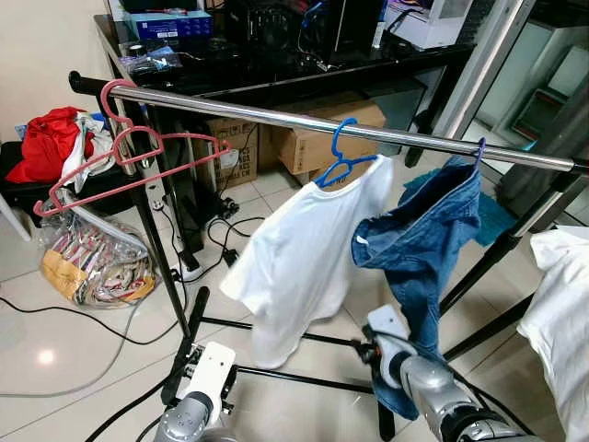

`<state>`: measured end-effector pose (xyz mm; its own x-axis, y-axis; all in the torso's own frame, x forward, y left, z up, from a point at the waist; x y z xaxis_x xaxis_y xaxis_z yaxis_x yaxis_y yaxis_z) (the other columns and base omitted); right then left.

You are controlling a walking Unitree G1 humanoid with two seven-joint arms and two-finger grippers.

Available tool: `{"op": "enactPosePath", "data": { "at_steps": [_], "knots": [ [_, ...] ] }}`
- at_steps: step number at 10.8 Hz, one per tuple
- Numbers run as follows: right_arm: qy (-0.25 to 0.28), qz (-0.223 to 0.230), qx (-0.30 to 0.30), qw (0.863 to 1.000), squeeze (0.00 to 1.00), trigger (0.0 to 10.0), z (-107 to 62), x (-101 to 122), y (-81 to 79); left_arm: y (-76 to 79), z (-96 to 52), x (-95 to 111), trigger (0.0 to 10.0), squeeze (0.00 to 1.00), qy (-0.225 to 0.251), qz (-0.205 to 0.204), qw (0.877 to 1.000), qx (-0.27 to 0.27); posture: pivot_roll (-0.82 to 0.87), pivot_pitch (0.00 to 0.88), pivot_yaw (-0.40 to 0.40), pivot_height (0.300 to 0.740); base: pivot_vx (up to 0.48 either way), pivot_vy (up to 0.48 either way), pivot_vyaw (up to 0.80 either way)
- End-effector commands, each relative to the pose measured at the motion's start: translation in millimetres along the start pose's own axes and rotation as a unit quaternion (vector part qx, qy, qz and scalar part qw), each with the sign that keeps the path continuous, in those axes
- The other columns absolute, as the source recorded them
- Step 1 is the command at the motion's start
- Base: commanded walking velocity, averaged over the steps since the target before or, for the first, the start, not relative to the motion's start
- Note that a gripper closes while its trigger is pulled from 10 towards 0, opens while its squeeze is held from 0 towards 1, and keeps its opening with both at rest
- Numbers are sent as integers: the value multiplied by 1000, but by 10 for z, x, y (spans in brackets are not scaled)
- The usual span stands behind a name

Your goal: Hang hanger

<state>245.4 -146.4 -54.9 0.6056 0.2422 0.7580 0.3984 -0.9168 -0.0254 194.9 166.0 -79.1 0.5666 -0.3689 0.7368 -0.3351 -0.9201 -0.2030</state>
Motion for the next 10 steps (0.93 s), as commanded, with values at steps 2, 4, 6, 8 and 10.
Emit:
{"op": "enactPosePath", "data": {
  "at_steps": [2, 4, 6, 8, 10],
  "knots": [
    [23, -3, -10, 1000, 0, 10000, 7, 106, 54, 8, 5, 8, 10000, 0, 1, 0, 1000, 2, 223, 0, -105, 740, 0, 0, 0],
    [83, 6, 14, 996, 0, 10000, 17, 291, 7, -22, 15, 67, 10000, 0, 19, -3, 1000, 9, 224, 0, -103, 740, 0, 0, 0],
    [147, 12, 40, 988, 0, 10000, -15, 453, -36, -7, 17, 155, 10000, 0, 53, 24, 998, 1, 215, 1, -100, 740, 0, 0, 0],
    [210, -12, 44, 977, 0, 10000, -90, 591, -81, 44, 24, 250, 10000, 0, 86, 46, 995, -8, 210, 2, -99, 740, 0, 0, 0],
    [316, 0, 14, 949, 0, 10000, -242, 994, -32, 64, 32, 302, 10000, 0, 100, 51, 994, -12, 204, 4, -97, 740, 0, 0, 0]
  ]
}}
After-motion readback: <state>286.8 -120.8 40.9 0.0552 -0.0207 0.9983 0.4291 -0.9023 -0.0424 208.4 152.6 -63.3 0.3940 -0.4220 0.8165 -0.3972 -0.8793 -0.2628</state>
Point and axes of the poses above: a point about 5 cm out from each wrist's last joint towards the gripper, its own z axis pointing out of the wrist towards the gripper, its own x axis along the axis of the wrist's last joint, y = z × x, the point moved 1 cm from there along z, pointing out of the wrist towards the gripper, and after that the axes turned 2 degrees about z, right-handed, at the moved point
